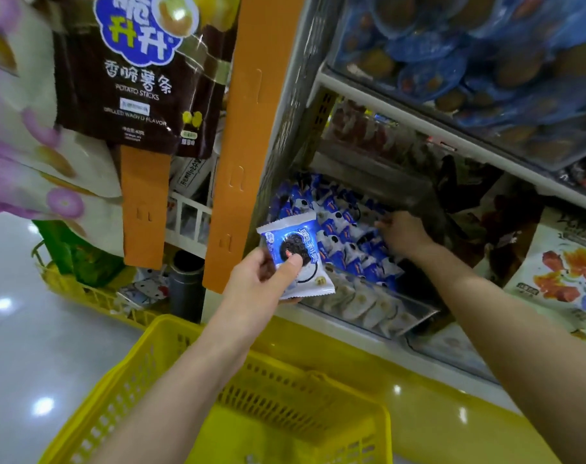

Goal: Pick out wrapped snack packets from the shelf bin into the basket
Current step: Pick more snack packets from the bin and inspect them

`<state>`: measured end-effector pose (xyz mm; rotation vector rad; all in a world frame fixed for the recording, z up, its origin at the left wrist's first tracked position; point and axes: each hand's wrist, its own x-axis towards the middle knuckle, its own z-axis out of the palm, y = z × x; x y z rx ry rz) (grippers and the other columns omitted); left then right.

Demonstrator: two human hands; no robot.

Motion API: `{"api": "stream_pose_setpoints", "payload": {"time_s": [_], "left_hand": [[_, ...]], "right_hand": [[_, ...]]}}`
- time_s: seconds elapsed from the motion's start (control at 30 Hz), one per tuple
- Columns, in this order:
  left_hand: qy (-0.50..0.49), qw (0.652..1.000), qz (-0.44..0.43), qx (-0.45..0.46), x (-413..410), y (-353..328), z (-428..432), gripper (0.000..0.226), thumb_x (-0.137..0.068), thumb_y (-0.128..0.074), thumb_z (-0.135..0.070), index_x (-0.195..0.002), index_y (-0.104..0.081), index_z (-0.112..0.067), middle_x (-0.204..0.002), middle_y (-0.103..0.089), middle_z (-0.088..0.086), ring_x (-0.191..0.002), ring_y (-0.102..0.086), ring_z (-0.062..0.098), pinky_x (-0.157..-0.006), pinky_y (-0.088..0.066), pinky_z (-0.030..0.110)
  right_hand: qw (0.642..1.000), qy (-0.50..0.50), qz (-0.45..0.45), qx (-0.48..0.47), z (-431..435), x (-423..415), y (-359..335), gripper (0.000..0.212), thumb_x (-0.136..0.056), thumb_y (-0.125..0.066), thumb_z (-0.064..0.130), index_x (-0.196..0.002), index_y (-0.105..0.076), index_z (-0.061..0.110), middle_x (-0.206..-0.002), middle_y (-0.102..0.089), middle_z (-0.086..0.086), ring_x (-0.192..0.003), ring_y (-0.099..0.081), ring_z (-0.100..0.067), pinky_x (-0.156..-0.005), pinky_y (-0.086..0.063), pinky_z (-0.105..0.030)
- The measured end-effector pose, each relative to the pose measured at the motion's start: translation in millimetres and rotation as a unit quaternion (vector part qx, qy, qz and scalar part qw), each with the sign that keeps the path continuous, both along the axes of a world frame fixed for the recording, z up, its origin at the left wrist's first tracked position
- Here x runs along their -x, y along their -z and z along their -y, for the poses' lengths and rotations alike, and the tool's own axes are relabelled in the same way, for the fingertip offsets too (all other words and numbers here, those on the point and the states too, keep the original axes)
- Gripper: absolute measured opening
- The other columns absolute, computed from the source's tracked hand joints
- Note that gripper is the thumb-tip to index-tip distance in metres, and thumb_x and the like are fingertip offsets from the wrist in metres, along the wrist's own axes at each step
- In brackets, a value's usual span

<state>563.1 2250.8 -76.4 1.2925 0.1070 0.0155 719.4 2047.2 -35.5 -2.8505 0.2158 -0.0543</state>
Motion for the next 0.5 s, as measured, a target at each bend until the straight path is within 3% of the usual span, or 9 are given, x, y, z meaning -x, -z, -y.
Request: {"api": "stream_pose_setpoints", "payload": {"time_s": [0.1, 0.2, 0.27, 0.33, 0.4, 0.5], "left_hand": [[0.003, 1.000, 0.013, -0.001, -2.0, -0.7, -4.2, 0.016, -0.088, -0.058, -0.027, -0.104, -0.062, -0.025, -0.101, -0.071, -0.004, -0.097, -0.066, 0.013, -0.094, -0.049, 0.044], [0.011, 1.000, 0.024, 0.001, -2.1, 0.5, -5.9, 0.017, -0.088, -0.058, -0.029, -0.104, -0.061, -0.026, -0.096, -0.072, -0.010, -0.092, -0.067, 0.007, -0.088, -0.052, 0.035], [0.022, 0.999, 0.029, -0.001, -1.8, 0.8, -5.8, 0.017, -0.088, -0.057, -0.031, -0.105, -0.060, -0.029, -0.091, -0.071, -0.018, -0.087, -0.066, -0.001, -0.077, -0.052, 0.020], [0.027, 0.999, 0.029, -0.007, -2.1, 2.2, -5.9, 0.012, -0.088, -0.057, -0.032, -0.100, -0.058, -0.033, -0.088, -0.070, -0.021, -0.082, -0.065, -0.006, -0.063, -0.049, 0.010], [0.024, 0.999, 0.022, -0.001, -2.3, 2.4, -5.8, 0.010, -0.089, -0.057, -0.029, -0.099, -0.057, -0.033, -0.088, -0.071, -0.014, -0.079, -0.066, -0.004, -0.056, -0.050, 0.011], [0.020, 1.000, 0.005, 0.003, -2.0, 0.4, -5.1, 0.015, -0.090, -0.056, -0.027, -0.105, -0.056, -0.026, -0.093, -0.070, -0.005, -0.069, -0.065, 0.001, -0.053, -0.052, 0.019]], "right_hand": [[0.997, 0.024, -0.072, -0.011, 2.1, -11.8, 7.0, 0.036, -0.096, -0.048, 0.026, -0.116, -0.056, -0.003, -0.113, -0.058, -0.021, -0.097, -0.059, -0.034, -0.058, -0.047, -0.030], [0.992, 0.058, -0.097, -0.052, -1.3, -15.4, 5.0, 0.028, -0.094, -0.052, 0.030, -0.097, -0.052, 0.002, -0.097, -0.051, -0.017, -0.072, -0.054, -0.027, -0.047, -0.043, -0.029], [0.993, 0.058, -0.099, -0.037, -0.4, -17.9, 5.0, 0.027, -0.093, -0.053, 0.029, -0.087, -0.051, 0.003, -0.095, -0.049, -0.017, -0.080, -0.050, -0.026, -0.052, -0.039, -0.027], [0.993, 0.057, -0.091, -0.038, 0.6, -19.5, 5.7, 0.027, -0.092, -0.055, 0.029, -0.097, -0.055, 0.002, -0.095, -0.049, -0.017, -0.085, -0.050, -0.026, -0.057, -0.041, -0.028], [0.993, 0.064, -0.087, -0.041, 0.0, -19.6, 5.1, 0.027, -0.090, -0.058, 0.029, -0.097, -0.056, 0.003, -0.094, -0.052, -0.016, -0.088, -0.056, -0.030, -0.069, -0.049, -0.035], [0.996, 0.056, -0.064, -0.014, -2.3, -18.9, 2.5, 0.020, -0.090, -0.058, 0.021, -0.075, -0.054, 0.009, -0.104, -0.061, -0.020, -0.096, -0.059, -0.029, -0.083, -0.048, -0.037]]}}
